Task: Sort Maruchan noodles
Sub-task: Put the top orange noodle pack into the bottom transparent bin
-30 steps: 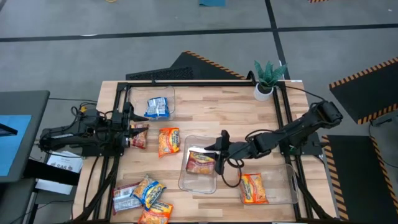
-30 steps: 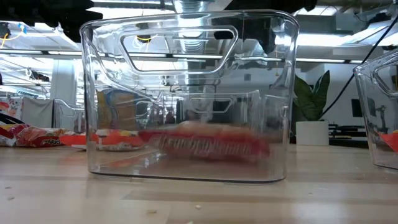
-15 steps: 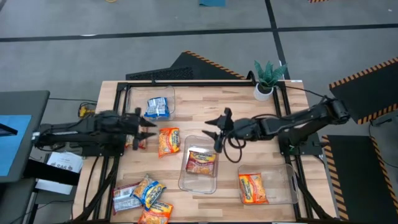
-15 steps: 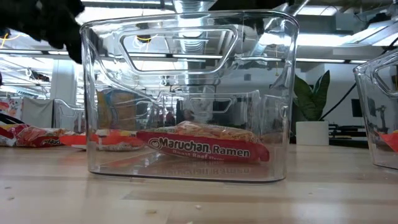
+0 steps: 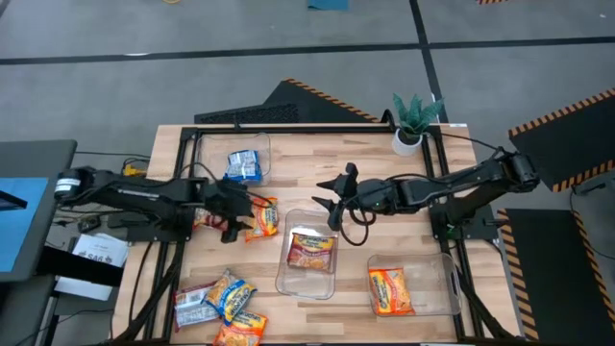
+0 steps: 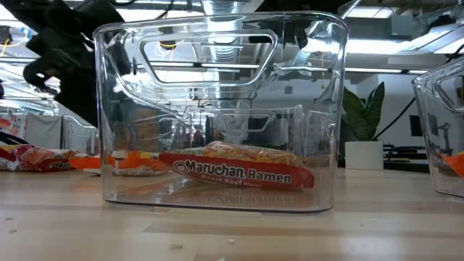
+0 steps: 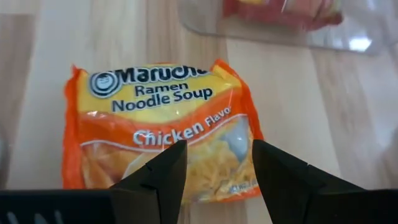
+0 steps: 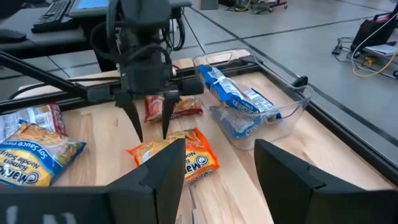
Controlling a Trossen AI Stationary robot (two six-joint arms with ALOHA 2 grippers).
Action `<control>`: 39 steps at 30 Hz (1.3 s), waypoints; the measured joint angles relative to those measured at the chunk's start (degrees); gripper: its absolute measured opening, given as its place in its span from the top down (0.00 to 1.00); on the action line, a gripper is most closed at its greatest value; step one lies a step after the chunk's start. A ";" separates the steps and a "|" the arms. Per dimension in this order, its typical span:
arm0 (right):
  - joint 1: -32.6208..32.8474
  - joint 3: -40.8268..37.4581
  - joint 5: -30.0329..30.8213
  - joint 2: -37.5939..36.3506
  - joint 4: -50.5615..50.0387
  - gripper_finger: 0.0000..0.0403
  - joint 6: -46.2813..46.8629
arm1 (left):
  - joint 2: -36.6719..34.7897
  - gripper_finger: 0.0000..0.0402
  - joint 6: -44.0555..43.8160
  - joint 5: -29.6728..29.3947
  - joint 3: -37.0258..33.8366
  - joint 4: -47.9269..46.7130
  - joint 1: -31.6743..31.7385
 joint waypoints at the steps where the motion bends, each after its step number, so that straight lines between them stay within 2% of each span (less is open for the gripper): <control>1: 0.00 0.00 -0.02 0.00 0.02 0.47 0.00 | 1.53 0.58 0.70 -0.12 0.52 0.00 -0.40; 4: 0.00 0.00 -0.02 0.00 0.03 0.47 0.00 | 5.06 0.58 3.19 -1.65 1.68 -0.05 -1.73; 10: 0.00 0.00 -0.07 0.00 -0.91 0.47 0.01 | 9.24 0.58 4.96 -11.75 2.12 0.38 -4.05; 17: 0.00 0.00 -0.09 0.00 -0.88 0.47 0.02 | 12.29 0.59 5.24 -14.29 2.15 0.86 -4.43; 21: 0.00 0.00 -0.09 0.00 -0.89 0.47 0.02 | 12.71 0.70 6.64 -15.87 2.19 0.17 -4.43; 26: 0.00 0.00 -0.10 0.00 -1.05 0.47 0.04 | 12.67 0.96 8.22 -16.08 2.38 -0.96 -4.84; 33: 0.00 0.00 -0.09 0.00 -1.10 0.47 0.07 | 12.12 1.00 6.83 -16.96 7.69 -8.54 -8.84; 36: 0.00 0.00 -0.11 0.00 -1.10 0.47 0.07 | 10.82 1.00 5.36 -23.01 9.66 -12.50 -12.73; 39: 0.00 0.00 -0.11 0.00 -1.10 0.47 0.11 | 8.64 1.00 3.98 -32.44 11.24 -13.05 -16.93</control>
